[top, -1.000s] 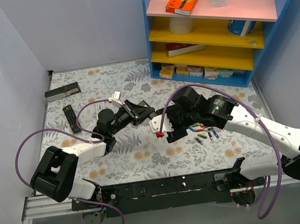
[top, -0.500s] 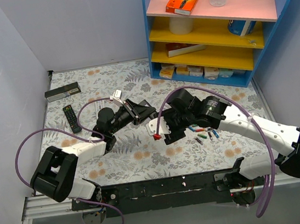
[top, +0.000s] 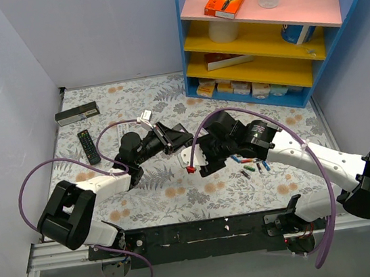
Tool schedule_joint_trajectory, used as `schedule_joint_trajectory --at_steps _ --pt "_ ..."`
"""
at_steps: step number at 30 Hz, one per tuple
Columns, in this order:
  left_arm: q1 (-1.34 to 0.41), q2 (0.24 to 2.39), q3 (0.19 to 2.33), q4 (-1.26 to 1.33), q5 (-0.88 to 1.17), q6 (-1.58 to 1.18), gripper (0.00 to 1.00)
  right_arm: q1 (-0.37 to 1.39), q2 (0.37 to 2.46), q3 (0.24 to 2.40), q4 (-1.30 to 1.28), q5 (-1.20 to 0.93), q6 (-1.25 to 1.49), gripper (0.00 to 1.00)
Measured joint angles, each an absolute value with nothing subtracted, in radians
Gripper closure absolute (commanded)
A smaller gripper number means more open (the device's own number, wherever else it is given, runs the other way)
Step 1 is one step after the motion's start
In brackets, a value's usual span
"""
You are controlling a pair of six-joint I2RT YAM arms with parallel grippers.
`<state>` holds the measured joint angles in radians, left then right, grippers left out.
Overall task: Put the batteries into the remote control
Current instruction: Load the battery cover into the remote control.
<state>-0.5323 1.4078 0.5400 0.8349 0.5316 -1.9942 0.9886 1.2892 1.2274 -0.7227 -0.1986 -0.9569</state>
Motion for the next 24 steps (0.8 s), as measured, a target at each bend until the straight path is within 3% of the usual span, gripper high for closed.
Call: schedule_joint_trajectory --at_steps 14,24 --pt "-0.519 1.411 0.563 0.823 0.556 -1.967 1.00 0.991 1.290 1.211 -0.670 -0.179 -0.968 0.48" --pt "-0.503 1.414 0.566 0.820 0.556 -1.943 1.00 0.984 1.314 1.205 -0.636 -0.178 -0.963 0.48"
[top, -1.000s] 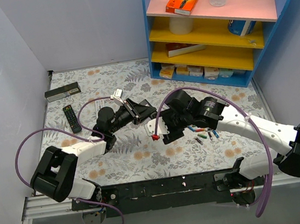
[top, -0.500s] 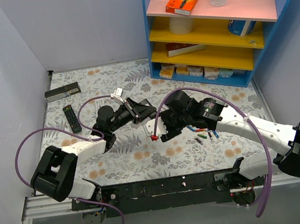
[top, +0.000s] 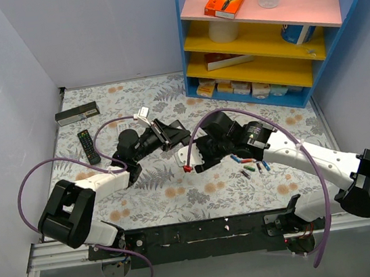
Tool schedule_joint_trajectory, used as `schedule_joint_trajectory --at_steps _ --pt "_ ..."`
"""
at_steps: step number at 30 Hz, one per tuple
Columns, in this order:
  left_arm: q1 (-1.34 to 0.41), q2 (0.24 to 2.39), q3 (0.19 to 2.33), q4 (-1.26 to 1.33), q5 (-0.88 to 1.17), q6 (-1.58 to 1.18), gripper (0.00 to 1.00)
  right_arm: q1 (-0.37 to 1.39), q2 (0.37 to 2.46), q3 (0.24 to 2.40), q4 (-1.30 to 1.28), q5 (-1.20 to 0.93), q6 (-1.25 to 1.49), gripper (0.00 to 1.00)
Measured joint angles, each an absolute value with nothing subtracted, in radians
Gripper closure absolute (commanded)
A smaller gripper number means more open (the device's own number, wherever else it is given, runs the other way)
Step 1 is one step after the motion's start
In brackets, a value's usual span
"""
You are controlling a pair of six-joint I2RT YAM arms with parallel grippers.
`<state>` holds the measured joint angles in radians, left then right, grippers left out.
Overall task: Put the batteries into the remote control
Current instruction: Load the battery cover into the remote control.
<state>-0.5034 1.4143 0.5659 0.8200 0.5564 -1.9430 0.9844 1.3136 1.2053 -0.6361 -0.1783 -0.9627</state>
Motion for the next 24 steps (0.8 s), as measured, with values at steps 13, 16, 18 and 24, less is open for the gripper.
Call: schedule_joint_trajectory --at_steps 13,16,18,24 --pt "-0.500 1.414 0.563 0.847 0.501 -1.914 1.00 0.966 1.325 1.190 -0.589 -0.191 -0.945 0.46" --pt "-0.500 1.414 0.563 0.839 0.493 -1.913 1.00 0.965 1.311 1.161 -0.556 -0.190 -0.943 0.46" --pt "-0.500 1.414 0.564 0.831 0.492 -1.913 1.00 0.965 1.302 1.143 -0.540 -0.189 -0.942 0.46" --pt "-0.500 1.414 0.582 0.788 0.494 -1.905 1.00 0.965 1.296 1.114 -0.496 -0.168 -0.945 0.46"
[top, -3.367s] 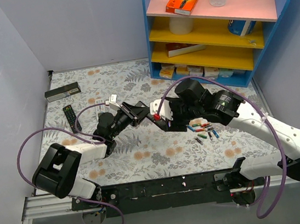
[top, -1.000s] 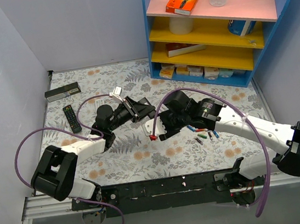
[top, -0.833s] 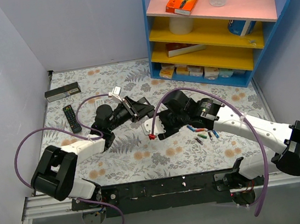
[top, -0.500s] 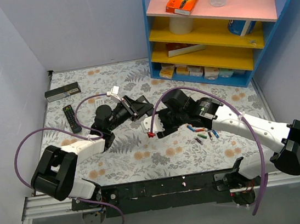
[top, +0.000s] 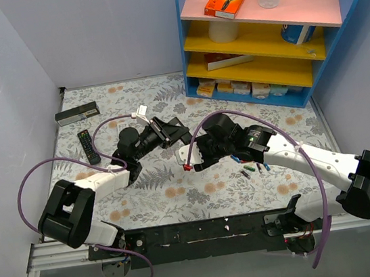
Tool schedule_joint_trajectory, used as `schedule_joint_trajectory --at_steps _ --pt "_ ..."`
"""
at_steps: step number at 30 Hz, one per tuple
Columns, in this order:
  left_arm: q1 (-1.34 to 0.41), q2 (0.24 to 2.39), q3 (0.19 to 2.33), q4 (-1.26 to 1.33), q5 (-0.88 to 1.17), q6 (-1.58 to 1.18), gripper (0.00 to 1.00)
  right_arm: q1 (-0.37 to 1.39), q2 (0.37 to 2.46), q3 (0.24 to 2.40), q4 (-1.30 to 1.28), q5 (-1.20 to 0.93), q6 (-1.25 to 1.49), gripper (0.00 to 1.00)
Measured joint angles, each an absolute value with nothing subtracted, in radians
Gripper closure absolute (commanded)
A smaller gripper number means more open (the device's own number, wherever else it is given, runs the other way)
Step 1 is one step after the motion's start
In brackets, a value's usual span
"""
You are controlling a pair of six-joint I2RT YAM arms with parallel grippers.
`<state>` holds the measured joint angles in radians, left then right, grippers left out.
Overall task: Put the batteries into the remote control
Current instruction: Load the battery cover into the remote control.
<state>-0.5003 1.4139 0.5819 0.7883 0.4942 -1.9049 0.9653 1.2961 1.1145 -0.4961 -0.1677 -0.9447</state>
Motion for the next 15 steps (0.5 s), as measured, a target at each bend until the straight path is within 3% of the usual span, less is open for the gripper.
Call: schedule_joint_trajectory --at_steps 15 --pt "-0.479 1.433 0.631 0.755 0.496 -1.872 1.00 0.918 1.344 1.139 -0.445 -0.191 -0.957 0.46"
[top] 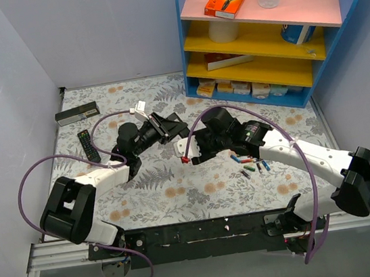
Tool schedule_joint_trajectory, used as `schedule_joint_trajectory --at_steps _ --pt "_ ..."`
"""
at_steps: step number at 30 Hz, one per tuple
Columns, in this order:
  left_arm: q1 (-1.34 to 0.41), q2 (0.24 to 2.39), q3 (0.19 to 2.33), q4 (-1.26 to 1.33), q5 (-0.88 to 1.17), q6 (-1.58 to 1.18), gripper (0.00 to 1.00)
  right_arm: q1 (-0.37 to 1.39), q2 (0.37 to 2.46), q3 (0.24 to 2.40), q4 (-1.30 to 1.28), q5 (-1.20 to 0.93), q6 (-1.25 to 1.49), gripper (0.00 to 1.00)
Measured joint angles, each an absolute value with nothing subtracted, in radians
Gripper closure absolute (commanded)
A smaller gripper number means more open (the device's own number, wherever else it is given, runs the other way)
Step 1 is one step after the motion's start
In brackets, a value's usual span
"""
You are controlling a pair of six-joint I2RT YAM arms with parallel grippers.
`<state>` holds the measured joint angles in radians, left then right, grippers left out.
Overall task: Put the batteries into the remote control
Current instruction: Load the battery cover into the remote control, then place the remote control at the center of the board.
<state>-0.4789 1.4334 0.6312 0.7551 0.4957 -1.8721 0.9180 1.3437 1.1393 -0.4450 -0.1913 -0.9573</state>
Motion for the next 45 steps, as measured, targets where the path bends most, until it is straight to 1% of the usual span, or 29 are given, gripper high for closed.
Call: schedule_joint_trajectory --at_steps 6,9,11,12,13,16,18,19,21,22,24,25,30,35,37,38,40,41,42,43,44,45 --pt "-0.480 1.452 0.650 0.755 0.501 -1.862 0.99 0.902 1.356 1.150 -0.447 -0.207 -0.957 0.46" --pt "-0.480 1.452 0.650 0.747 0.508 -1.863 0.98 0.900 1.355 1.153 -0.443 -0.236 -0.953 0.45" --pt "-0.487 1.452 0.657 0.709 0.532 -1.877 0.98 0.900 1.354 1.156 -0.419 -0.263 -0.936 0.41" --pt "-0.493 1.450 0.664 0.681 0.544 -1.888 0.98 0.899 1.349 1.156 -0.409 -0.274 -0.926 0.39" --pt "-0.496 1.448 0.671 0.653 0.559 -1.904 0.98 0.898 1.343 1.156 -0.402 -0.284 -0.907 0.34" --pt "-0.498 1.435 0.703 0.564 0.587 -1.922 0.98 0.894 1.319 1.152 -0.395 -0.301 -0.839 0.28" --pt "-0.493 1.429 0.732 0.503 0.604 -1.916 0.98 0.889 1.287 1.139 -0.389 -0.304 -0.773 0.26" --pt "-0.488 1.428 0.742 0.487 0.610 -1.914 0.98 0.886 1.271 1.131 -0.389 -0.305 -0.751 0.21" --pt "-0.475 1.429 0.757 0.457 0.617 -1.910 0.98 0.883 1.225 1.107 -0.392 -0.301 -0.679 0.16" --pt "-0.470 1.429 0.763 0.440 0.618 -1.902 0.98 0.882 1.202 1.097 -0.393 -0.297 -0.645 0.10" --pt "-0.461 1.433 0.777 0.391 0.616 -1.874 0.98 0.877 1.163 1.091 -0.395 -0.273 -0.565 0.04" --pt "-0.459 1.438 0.786 0.363 0.613 -1.849 0.98 0.875 1.146 1.091 -0.393 -0.256 -0.519 0.02" --pt "-0.459 1.494 0.838 0.223 0.603 -1.700 0.94 0.834 1.077 1.066 -0.371 -0.113 -0.297 0.02" --pt "-0.465 1.617 0.844 0.135 0.607 -1.573 0.92 0.721 1.054 0.986 -0.364 0.011 -0.088 0.02" --pt "-0.473 1.661 0.836 0.111 0.604 -1.533 0.88 0.675 1.054 0.960 -0.368 0.060 -0.017 0.02" --pt "-0.481 1.679 0.830 0.103 0.601 -1.516 0.86 0.656 1.054 0.951 -0.369 0.086 0.015 0.02" --pt "-0.503 1.708 0.820 0.087 0.597 -1.486 0.75 0.622 1.054 0.943 -0.377 0.133 0.068 0.02" --pt "-0.514 1.721 0.816 0.083 0.594 -1.474 0.68 0.610 1.053 0.942 -0.378 0.152 0.089 0.02" --pt "-0.521 1.731 0.812 0.082 0.591 -1.464 0.59 0.592 1.054 0.942 -0.381 0.174 0.113 0.02" --pt "-0.530 1.741 0.807 0.080 0.590 -1.456 0.36 0.577 1.053 0.942 -0.385 0.192 0.132 0.02" --pt "-0.537 1.745 0.800 0.076 0.588 -1.448 0.27 0.562 1.053 0.942 -0.391 0.213 0.152 0.02" --pt "-0.540 1.746 0.791 0.072 0.582 -1.443 0.20 0.548 1.053 0.942 -0.397 0.234 0.168 0.02"
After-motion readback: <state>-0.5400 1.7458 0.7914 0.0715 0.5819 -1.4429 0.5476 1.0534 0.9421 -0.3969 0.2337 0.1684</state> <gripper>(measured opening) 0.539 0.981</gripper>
